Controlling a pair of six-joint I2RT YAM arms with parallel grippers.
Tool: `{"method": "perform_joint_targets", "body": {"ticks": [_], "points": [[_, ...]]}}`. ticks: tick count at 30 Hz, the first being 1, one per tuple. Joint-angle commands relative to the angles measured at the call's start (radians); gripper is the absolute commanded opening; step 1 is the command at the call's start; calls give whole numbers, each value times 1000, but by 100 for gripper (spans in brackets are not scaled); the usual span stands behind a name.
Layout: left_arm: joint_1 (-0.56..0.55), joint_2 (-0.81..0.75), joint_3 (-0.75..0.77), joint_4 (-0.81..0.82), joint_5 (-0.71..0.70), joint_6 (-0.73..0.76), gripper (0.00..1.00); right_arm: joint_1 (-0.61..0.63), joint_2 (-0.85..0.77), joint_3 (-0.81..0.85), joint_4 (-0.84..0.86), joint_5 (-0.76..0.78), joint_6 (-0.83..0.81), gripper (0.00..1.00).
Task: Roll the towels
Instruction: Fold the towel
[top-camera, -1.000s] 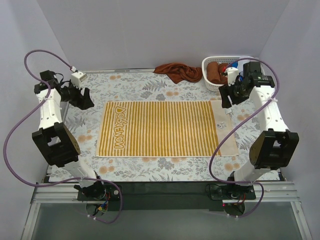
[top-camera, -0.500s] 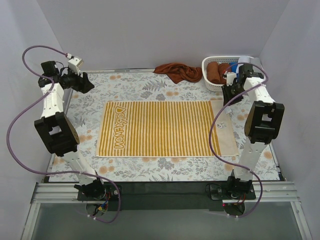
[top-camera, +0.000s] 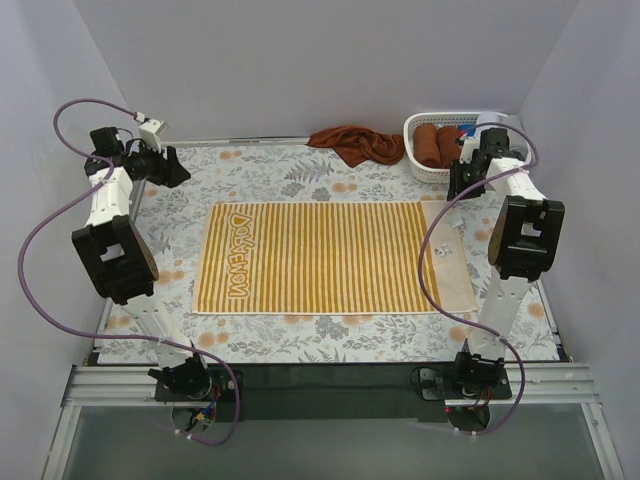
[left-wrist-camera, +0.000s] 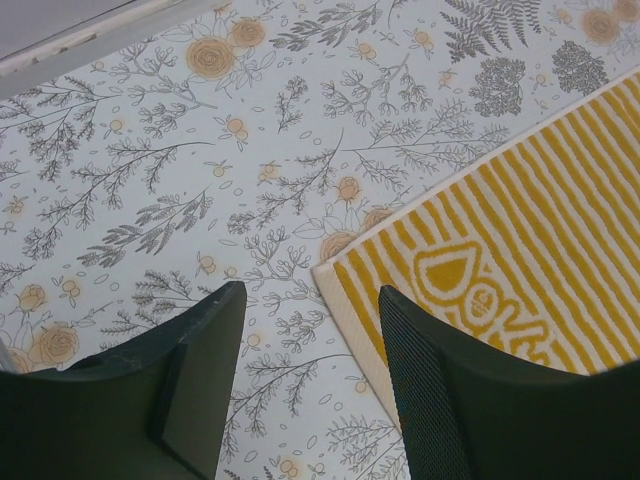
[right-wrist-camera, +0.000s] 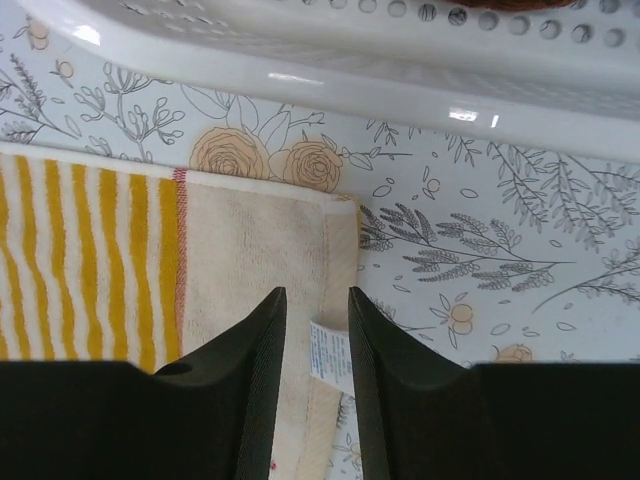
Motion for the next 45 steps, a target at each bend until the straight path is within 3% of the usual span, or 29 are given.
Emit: {"method": "perform_joint_targets", "body": {"ticks": [1, 20, 25, 33, 45], "points": [[-5, 2, 25, 21, -2, -14, 52, 0, 57, 32, 58, 19, 62, 33], [-8, 118, 119, -22, -31, -37, 52, 2, 147, 1, 185, 23, 125, 37], [-25, 172, 152, -43, -68, -40, 51, 2, 139, -30, 185, -4, 121, 28], [-86, 240, 168, -74, -134, -29, 51, 2, 118, -57, 185, -40, 111, 1], [-163, 367, 274, -123, -272, -46, 43, 2, 36, -74, 185, -76, 127, 1]]}}
